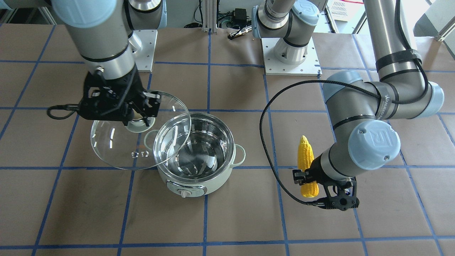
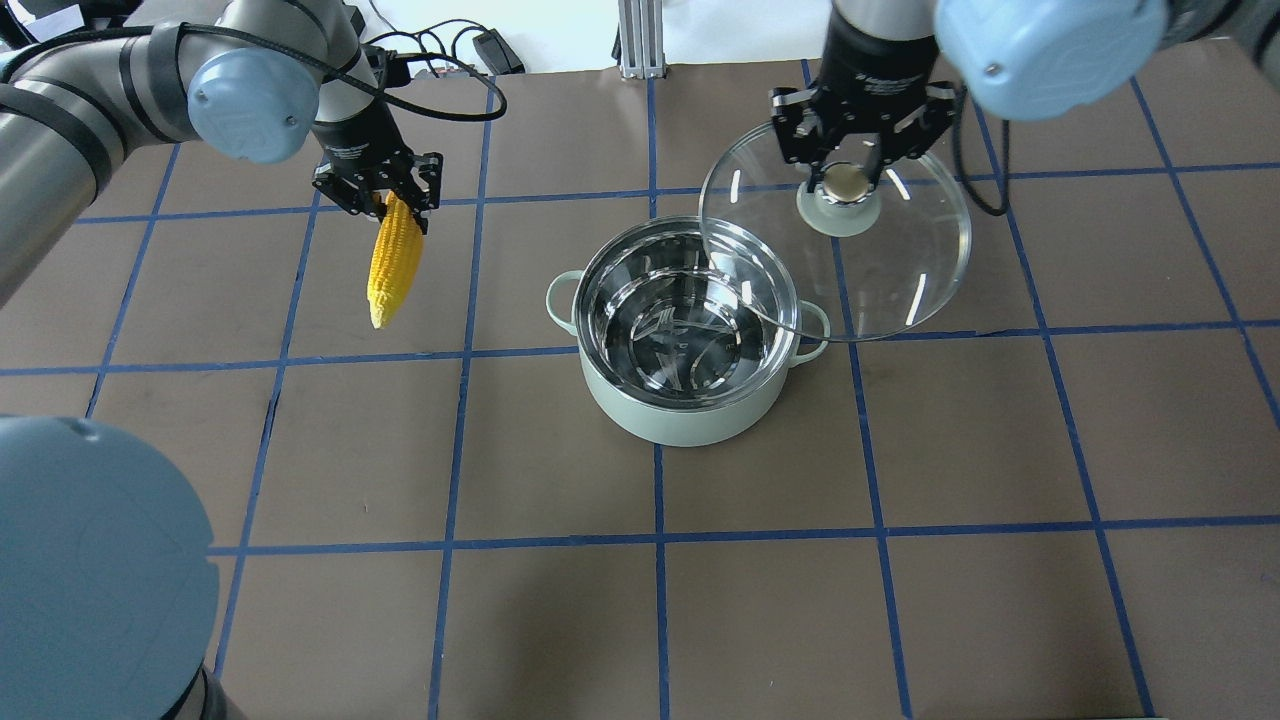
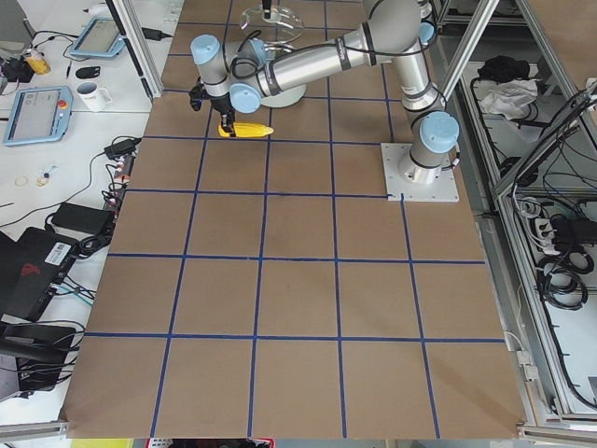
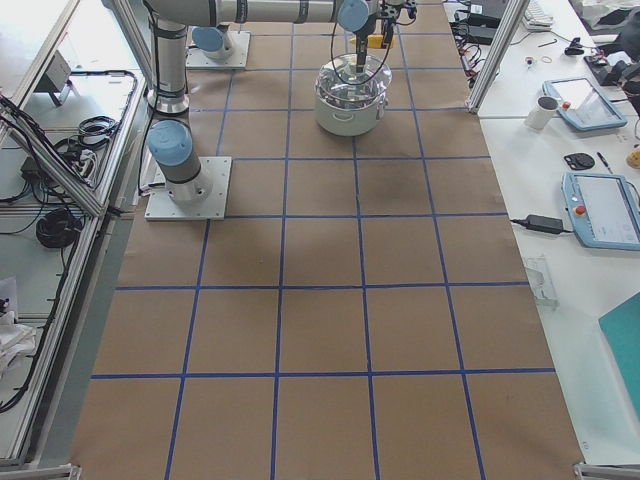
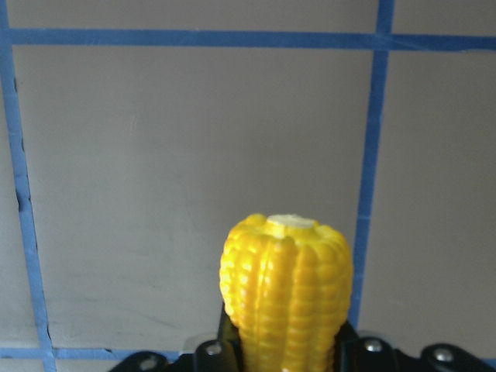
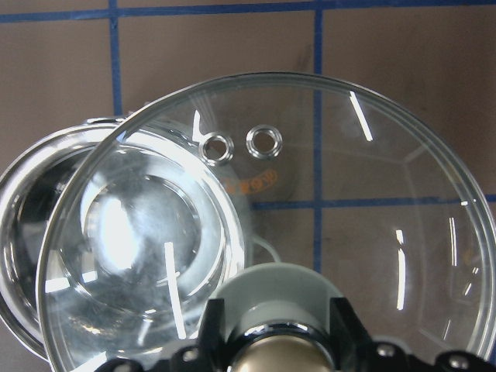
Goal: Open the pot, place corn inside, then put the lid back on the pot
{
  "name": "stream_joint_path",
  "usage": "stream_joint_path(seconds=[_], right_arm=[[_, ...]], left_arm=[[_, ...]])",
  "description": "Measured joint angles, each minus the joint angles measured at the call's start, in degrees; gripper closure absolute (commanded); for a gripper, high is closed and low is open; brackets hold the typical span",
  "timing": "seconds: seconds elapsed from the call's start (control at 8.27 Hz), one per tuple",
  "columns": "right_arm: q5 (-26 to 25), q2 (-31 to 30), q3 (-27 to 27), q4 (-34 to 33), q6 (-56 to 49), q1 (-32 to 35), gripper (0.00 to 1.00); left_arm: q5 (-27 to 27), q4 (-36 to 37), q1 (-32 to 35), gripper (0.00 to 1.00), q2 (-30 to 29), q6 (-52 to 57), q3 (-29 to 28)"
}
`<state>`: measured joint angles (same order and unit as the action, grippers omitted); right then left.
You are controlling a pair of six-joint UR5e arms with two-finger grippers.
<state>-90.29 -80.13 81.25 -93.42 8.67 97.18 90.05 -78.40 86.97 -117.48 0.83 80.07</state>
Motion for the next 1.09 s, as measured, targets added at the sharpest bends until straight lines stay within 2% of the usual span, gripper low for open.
stream_joint_path(seconds=[0.36, 0.85, 1.09], right_arm=[[-0.1, -6.5, 0.6, 8.5, -17.6, -12.5, 0.83], [-1.0, -7.7, 1.0, 10.2, -22.9, -15.3, 0.83], [-1.5, -7.8, 1.1, 10.4, -23.1, -15.4, 0.82]], left_arm=[[-2.0, -2.4, 10.0, 1.0, 3.5, -9.2, -1.0], [-6.2, -0.5, 21.6, 1.0, 2.1, -22.3, -6.4], [-6.8, 2.2, 24.2, 1.0, -0.8, -25.7, -6.8]])
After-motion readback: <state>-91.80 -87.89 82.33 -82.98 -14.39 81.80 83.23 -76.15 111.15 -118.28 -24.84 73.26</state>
